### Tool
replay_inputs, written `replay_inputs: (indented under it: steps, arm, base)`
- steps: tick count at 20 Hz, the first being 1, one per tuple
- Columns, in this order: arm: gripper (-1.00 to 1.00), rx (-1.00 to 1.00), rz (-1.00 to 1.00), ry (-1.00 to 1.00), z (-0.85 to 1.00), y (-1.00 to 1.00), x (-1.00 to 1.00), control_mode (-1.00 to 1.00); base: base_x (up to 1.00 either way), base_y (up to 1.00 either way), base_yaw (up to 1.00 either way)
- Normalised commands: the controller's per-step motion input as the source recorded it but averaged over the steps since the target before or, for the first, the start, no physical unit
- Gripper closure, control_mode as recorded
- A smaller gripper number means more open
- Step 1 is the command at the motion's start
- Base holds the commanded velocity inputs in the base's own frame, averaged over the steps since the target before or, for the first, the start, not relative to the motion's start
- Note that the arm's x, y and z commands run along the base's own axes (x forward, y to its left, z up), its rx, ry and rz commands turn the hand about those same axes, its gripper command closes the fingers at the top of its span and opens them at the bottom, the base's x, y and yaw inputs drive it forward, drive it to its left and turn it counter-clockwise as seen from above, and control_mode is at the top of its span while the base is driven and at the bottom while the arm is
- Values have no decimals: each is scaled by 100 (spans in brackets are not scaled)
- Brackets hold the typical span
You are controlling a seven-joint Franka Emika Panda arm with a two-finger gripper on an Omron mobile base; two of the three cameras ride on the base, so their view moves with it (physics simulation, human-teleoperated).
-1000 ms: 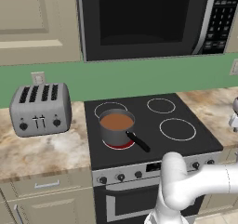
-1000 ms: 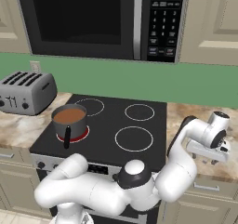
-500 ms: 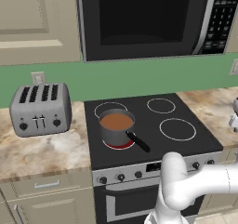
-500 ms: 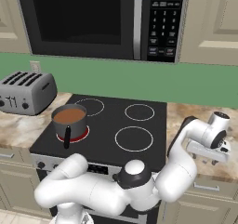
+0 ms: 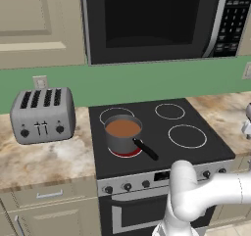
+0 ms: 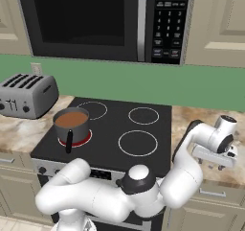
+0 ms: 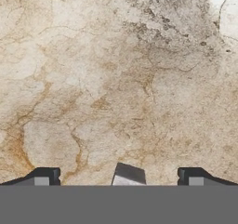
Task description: Pick up the sugar cube(s) and place them in the saucepan with hot chocolate.
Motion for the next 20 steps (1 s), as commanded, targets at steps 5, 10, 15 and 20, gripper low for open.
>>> replay_inputs:
  steps: [5,10,15,20]
  arm:
    - [-100,0,0,0,1,-4,0,-100]
    - [-100,0,0,0,3,-5,0,-100]
    - [-100,0,0,0,0,0,0,-100]
    - [-100,0,0,0,-8,0,0,-100]
  base:
    - [0,0,0]
    - [0,0,0]
    - [0,0,0]
    - [0,0,0]
